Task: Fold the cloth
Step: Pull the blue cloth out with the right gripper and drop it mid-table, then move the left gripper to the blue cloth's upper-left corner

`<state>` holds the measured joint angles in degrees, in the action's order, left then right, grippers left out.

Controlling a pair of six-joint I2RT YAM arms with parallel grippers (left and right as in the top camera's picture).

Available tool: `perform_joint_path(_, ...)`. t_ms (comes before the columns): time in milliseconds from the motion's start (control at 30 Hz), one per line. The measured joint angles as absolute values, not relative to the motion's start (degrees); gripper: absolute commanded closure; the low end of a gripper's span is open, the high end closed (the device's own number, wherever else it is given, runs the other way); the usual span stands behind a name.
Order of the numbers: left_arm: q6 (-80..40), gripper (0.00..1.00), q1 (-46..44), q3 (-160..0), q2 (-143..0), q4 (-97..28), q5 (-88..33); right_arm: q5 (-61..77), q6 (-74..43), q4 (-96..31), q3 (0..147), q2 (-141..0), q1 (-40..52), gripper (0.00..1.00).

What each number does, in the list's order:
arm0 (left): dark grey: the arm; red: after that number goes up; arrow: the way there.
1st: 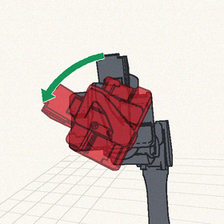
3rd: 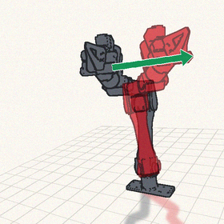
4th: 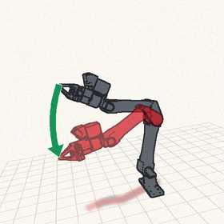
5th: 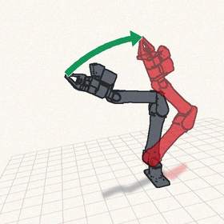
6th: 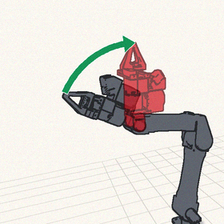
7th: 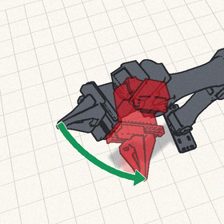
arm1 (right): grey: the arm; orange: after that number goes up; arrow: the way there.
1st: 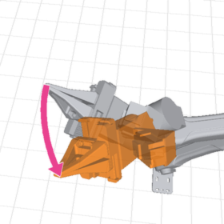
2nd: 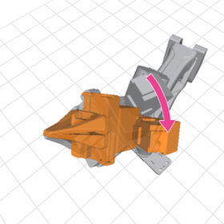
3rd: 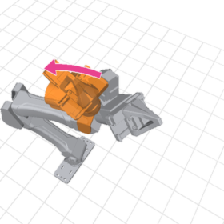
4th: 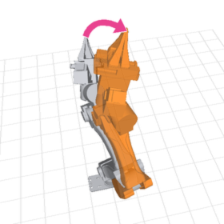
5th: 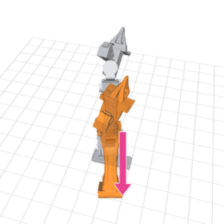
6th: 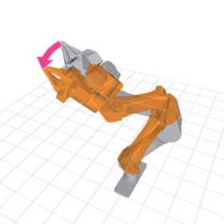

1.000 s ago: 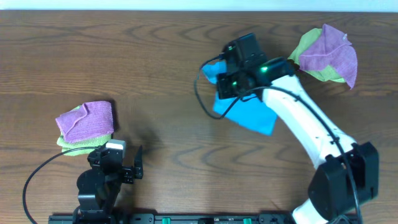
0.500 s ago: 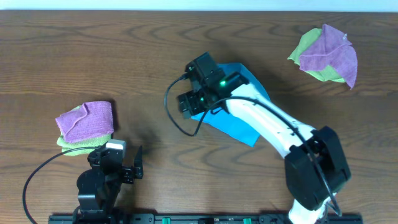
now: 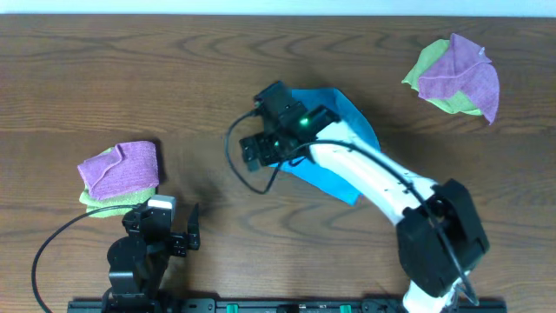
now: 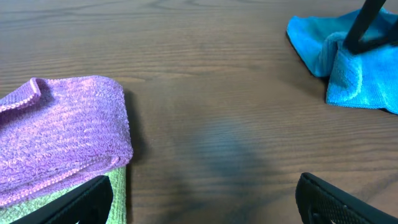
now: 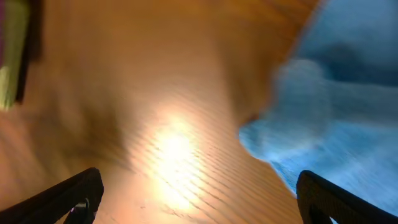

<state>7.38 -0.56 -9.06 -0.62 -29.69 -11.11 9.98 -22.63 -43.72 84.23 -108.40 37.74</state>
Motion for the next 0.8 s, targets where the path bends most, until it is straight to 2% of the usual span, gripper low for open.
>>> perform_joint_path(333,7.4,0.05,-0.6,-9.1,-0.6,-29.6,-11.1,14.5,-24.8,-59.2,84.3,-100.4,19.4,0.01)
perform_joint_path(600,3.8,0.05,-0.6,-9.0,-0.6,-28.7,-12.4,16.8,-22.2,-64.0,84.3,-98.8,17.6,0.01)
perform_joint_path(800,-3.9,0.05,-0.6,-10.2,-0.8,-32.0,-17.2,17.6,-19.0,-64.9,79.5,-89.4,13.6,0.01)
